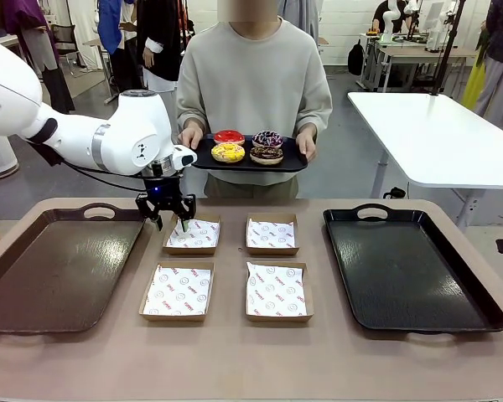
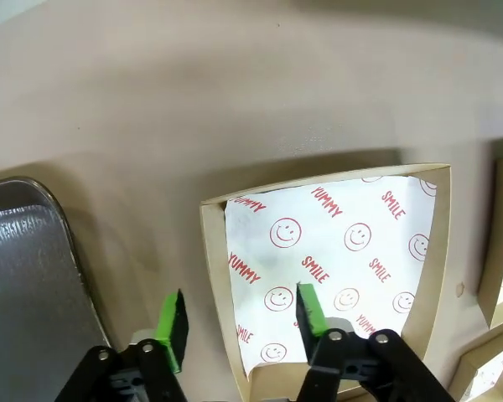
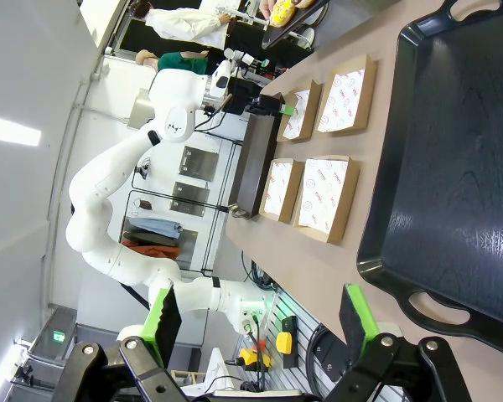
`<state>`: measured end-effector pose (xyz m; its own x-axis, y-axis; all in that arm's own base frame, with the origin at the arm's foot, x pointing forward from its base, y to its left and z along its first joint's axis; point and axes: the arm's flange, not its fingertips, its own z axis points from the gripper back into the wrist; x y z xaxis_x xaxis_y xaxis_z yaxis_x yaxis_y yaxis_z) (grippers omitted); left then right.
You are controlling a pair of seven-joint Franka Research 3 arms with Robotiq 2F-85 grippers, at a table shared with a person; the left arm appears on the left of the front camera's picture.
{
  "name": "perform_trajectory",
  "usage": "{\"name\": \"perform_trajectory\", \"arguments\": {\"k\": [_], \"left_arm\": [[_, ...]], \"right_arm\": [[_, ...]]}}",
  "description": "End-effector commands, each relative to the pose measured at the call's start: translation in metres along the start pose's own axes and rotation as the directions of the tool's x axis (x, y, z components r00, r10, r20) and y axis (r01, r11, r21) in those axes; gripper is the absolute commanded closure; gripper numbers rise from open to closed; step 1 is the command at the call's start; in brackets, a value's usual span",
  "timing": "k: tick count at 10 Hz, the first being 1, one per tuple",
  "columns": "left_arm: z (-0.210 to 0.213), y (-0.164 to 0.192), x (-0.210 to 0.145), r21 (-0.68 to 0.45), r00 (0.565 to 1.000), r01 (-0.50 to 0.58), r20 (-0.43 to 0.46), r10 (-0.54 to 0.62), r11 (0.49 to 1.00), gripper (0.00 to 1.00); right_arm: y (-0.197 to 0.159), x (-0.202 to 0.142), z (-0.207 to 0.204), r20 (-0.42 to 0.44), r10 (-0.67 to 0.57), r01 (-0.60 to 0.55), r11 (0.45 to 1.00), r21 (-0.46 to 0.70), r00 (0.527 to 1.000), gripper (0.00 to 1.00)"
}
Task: Individually package the donuts and arrange them on the tray.
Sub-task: Pick up one Paper togo box.
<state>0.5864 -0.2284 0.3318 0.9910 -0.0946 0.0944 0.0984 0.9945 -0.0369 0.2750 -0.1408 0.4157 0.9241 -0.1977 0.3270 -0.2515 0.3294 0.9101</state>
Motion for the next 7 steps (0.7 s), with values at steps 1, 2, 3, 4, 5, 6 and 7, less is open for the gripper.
{"name": "perform_trajectory", "arguments": {"k": [1, 2, 3, 4, 5, 6, 7], "left_arm": [[0.0047, -0.0003, 0.0024, 0.038, 1.0, 0.005, 0.0, -0.005, 0.999, 1.0], [0.0029, 0.0005, 0.0028, 0.038, 1.0, 0.005, -0.006, -0.005, 0.999, 0.81], [0.001, 0.0016, 0.0032, 0.038, 1.0, 0.006, -0.013, -0.005, 0.999, 0.9], [0.0001, 0.0028, 0.0035, 0.038, 1.0, 0.005, -0.016, -0.004, 0.999, 1.0], [-0.0005, 0.0047, 0.0043, 0.037, 1.0, 0.003, -0.02, -0.002, 0.999, 1.0], [-0.0001, 0.0052, 0.0046, 0.033, 1.0, 0.004, -0.023, -0.003, 0.999, 1.0], [0.0003, 0.0056, 0.0047, 0.031, 1.0, 0.005, -0.026, -0.004, 0.999, 1.0]], "right_arm": [[0.0004, 0.0004, -0.0004, 0.0, 0.006, -0.006, 1.0, 0.011, 1.0, 0.0], [0.0004, 0.0004, -0.0004, 0.0, 0.006, -0.006, 1.0, 0.011, 1.0, 0.0], [0.0004, 0.0004, -0.0004, 0.0, 0.006, -0.006, 1.0, 0.011, 1.0, 0.0], [0.0004, 0.0004, -0.0004, 0.0, 0.006, -0.006, 1.0, 0.011, 1.0, 0.0], [0.0004, 0.0004, -0.0004, 0.0, 0.006, -0.006, 1.0, 0.011, 1.0, 0.0], [0.0004, 0.0004, -0.0004, 0.0, 0.006, -0.006, 1.0, 0.011, 1.0, 0.0], [0.0004, 0.0004, -0.0004, 0.0, 0.006, -0.006, 1.0, 0.011, 1.0, 0.0]]}}
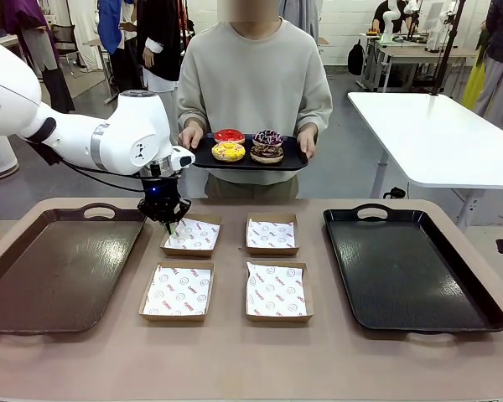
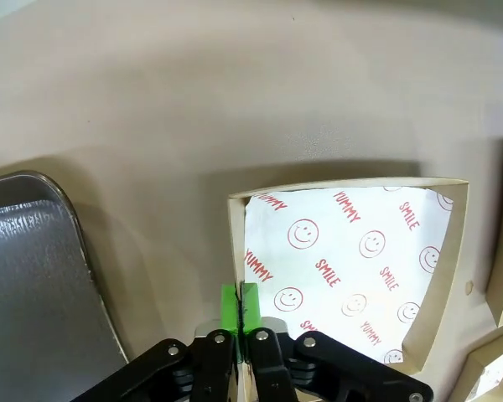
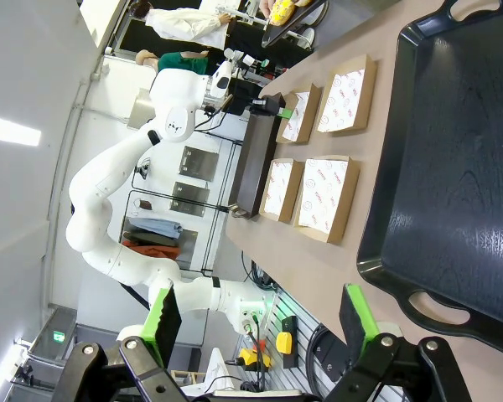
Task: Individually package the donuts and arrange them on the tray.
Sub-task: Pick up one Paper togo box.
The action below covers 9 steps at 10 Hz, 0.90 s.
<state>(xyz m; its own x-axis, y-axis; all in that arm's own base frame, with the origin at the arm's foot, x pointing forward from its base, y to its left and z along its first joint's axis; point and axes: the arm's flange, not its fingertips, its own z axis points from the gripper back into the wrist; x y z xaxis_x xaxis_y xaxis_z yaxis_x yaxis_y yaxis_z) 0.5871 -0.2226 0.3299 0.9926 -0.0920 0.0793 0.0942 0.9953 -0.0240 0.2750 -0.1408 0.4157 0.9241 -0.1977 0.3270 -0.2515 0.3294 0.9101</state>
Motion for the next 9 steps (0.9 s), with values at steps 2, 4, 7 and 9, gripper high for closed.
{"name": "perform_trajectory", "arguments": {"k": [2, 4, 7, 9], "left_arm": [[0.013, 0.0, 0.005, 0.01, 1.0, 0.009, -0.026, -0.009, 1.0, 1.0], [0.055, -0.003, 0.0, -0.005, 0.999, 0.01, -0.051, -0.01, 1.0, 1.0], [0.13, -0.007, -0.005, -0.005, 1.0, 0.004, 0.005, -0.004, 1.0, 1.0], [0.17, -0.012, -0.005, -0.011, 0.999, -0.004, 0.033, 0.004, 1.0, 1.0]], "right_arm": [[0.0, 0.0, 0.0, 0.0, 0.006, -0.006, 1.0, 0.011, 1.0, 0.0], [0.0, 0.0, 0.0, 0.0, 0.006, -0.006, 1.0, 0.011, 1.0, 0.0], [0.0, 0.0, 0.0, 0.0, 0.006, -0.006, 1.0, 0.011, 1.0, 0.0], [0.0, 0.0, 0.0, 0.0, 0.006, -0.006, 1.0, 0.011, 1.0, 0.0]]}}
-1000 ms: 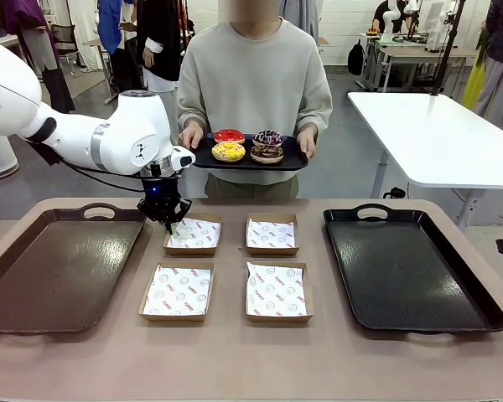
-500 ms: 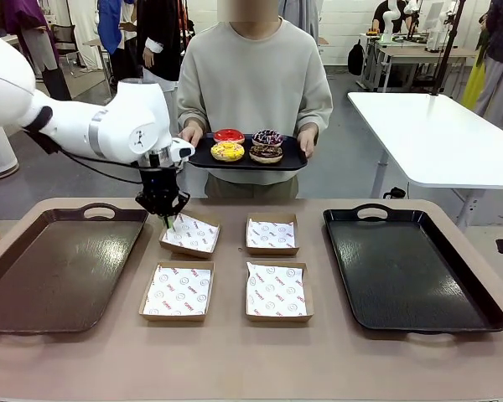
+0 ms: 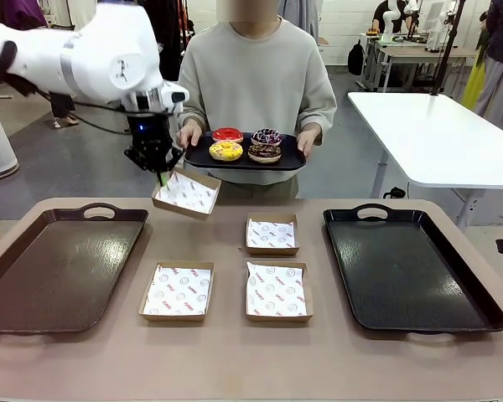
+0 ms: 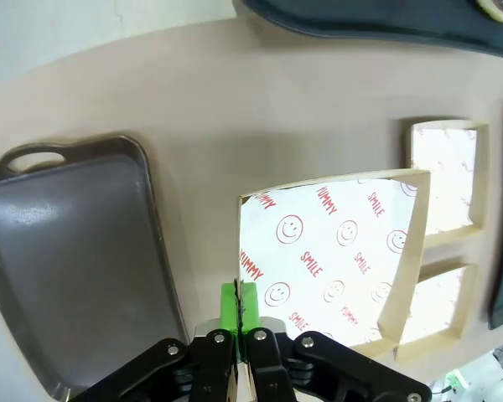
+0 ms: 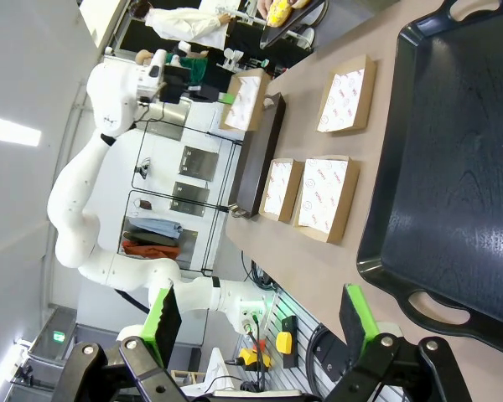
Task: Individually package the donuts and arrange them on the tray.
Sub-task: Pick up one Paper togo box.
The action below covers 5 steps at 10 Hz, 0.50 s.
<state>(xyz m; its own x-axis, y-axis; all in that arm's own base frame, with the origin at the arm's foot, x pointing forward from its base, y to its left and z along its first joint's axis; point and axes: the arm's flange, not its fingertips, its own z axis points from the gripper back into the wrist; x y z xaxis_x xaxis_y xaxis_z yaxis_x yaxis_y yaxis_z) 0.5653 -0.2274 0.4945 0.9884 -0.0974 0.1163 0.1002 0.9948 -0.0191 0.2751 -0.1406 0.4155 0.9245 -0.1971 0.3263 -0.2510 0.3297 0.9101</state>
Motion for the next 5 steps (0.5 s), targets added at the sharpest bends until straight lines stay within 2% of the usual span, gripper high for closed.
{"name": "perform_trajectory", "arguments": {"k": [1, 2, 4, 5], "left_arm": [[0.021, -0.005, 0.003, -0.014, 1.0, -0.016, 0.018, 0.016, 1.0, 1.0], [0.036, -0.009, 0.003, -0.005, 0.999, -0.028, 0.037, 0.029, 1.0, 1.0], [0.039, -0.013, 0.009, 0.009, 0.998, -0.055, 0.042, 0.055, 0.998, 1.0], [0.041, -0.008, 0.002, -0.011, 0.999, -0.004, 0.048, 0.005, 1.0, 1.0]], "right_arm": [[0.001, 0.0, 0.0, 0.001, 0.006, -0.006, 1.0, 0.012, 1.0, 0.0], [0.001, 0.0, 0.0, 0.001, 0.006, -0.006, 1.0, 0.012, 1.0, 0.0], [0.001, 0.0, 0.0, 0.001, 0.006, -0.006, 1.0, 0.012, 1.0, 0.0], [0.001, 0.0, 0.0, 0.001, 0.006, -0.006, 1.0, 0.012, 1.0, 0.0]]}}
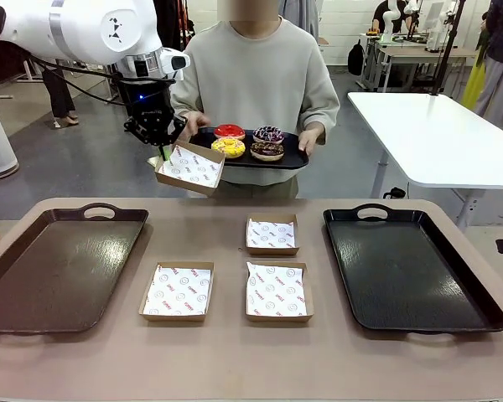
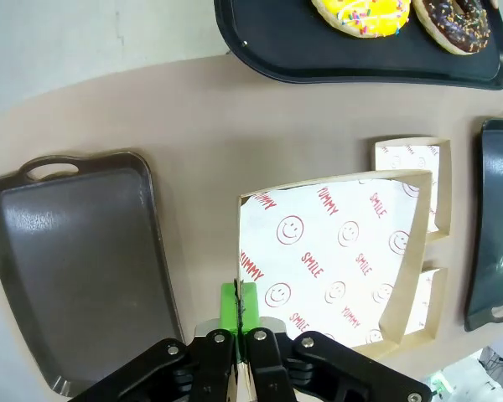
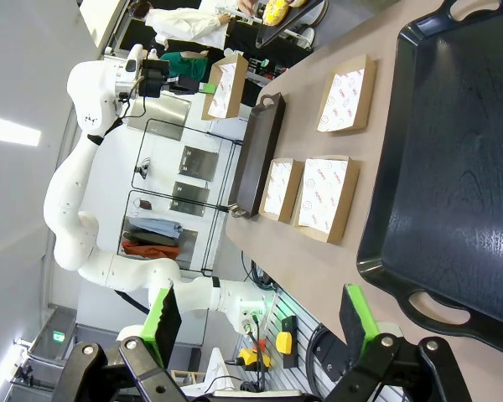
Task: Individually package the donuts and arrange them on the tray.
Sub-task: Pick up one Paper togo box, then place the picked Paper togo box on the Handle tray while simultaneously picking up another Paper togo box from the table with the other hand.
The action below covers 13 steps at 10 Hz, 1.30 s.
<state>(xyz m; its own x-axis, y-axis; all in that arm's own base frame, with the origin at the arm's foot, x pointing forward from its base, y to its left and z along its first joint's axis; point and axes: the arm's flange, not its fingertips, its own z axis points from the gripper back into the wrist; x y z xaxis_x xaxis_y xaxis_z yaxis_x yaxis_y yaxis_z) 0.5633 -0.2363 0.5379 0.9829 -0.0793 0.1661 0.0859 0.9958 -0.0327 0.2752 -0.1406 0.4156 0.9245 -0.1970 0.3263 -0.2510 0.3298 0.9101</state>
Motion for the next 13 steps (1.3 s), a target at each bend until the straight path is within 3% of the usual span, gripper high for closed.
{"name": "perform_trajectory", "arguments": {"k": [1, 13], "left_arm": [[-0.002, 0.0023, -0.0015, 0.0, 1.0, 0.012, -0.003, -0.012, 1.0, 1.0], [-0.002, 0.0023, -0.0015, 0.0, 1.0, 0.012, -0.003, -0.012, 1.0, 1.0]], "right_arm": [[0.0005, 0.0003, -0.0002, 0.001, 0.006, -0.006, 1.0, 0.012, 1.0, 0.0], [0.0005, 0.0003, -0.0002, 0.001, 0.006, -0.006, 1.0, 0.012, 1.0, 0.0]]}}
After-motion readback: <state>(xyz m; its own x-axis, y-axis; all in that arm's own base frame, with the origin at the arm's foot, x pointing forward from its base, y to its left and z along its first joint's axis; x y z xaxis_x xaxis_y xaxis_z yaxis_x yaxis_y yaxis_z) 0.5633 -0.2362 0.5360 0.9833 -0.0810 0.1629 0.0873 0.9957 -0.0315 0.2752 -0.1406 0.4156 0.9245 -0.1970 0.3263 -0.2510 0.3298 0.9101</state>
